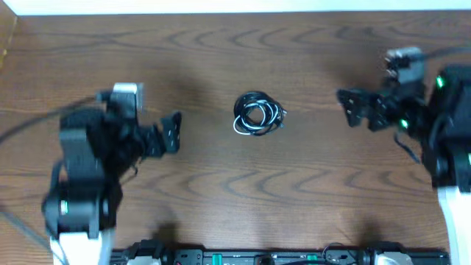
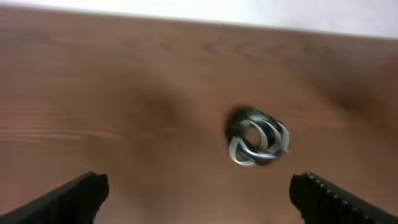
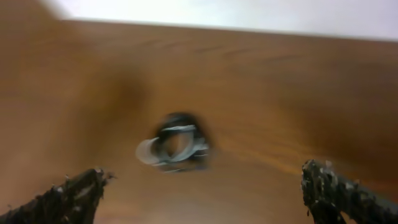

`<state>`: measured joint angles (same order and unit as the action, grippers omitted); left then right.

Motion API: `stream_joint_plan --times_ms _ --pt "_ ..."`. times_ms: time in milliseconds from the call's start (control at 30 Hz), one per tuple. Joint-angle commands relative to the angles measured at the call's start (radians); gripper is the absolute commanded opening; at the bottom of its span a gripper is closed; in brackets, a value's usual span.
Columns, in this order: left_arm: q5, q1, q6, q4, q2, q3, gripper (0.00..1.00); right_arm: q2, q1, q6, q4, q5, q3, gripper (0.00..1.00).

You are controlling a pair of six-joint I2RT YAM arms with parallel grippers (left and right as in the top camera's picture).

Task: Untangle cables
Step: 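Move both grippers toward the tangled cable bundle from either side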

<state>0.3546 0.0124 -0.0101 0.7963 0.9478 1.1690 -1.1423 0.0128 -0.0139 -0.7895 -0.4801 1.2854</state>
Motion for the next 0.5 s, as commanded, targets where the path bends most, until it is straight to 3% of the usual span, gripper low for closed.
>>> stream_joint_plan --times_ms 0,100,267,467 --pt "0.207 0.004 -0.016 0.001 0.137 0.051 0.99 -0.129 0.006 -0.027 0.023 -0.478 0.025 0.99" --pt "0.248 0.003 -0.045 -0.007 0.230 0.051 0.99 -0.233 0.032 0.078 0.070 -0.459 0.025 0.99" --pt "0.247 0.001 -0.120 0.024 0.364 0.058 0.99 -0.349 0.123 0.204 0.026 -0.199 0.026 0.99" --pt "0.126 -0.008 -0.136 0.244 0.531 0.187 0.99 -0.499 0.258 0.271 -0.144 0.067 0.174 0.99"
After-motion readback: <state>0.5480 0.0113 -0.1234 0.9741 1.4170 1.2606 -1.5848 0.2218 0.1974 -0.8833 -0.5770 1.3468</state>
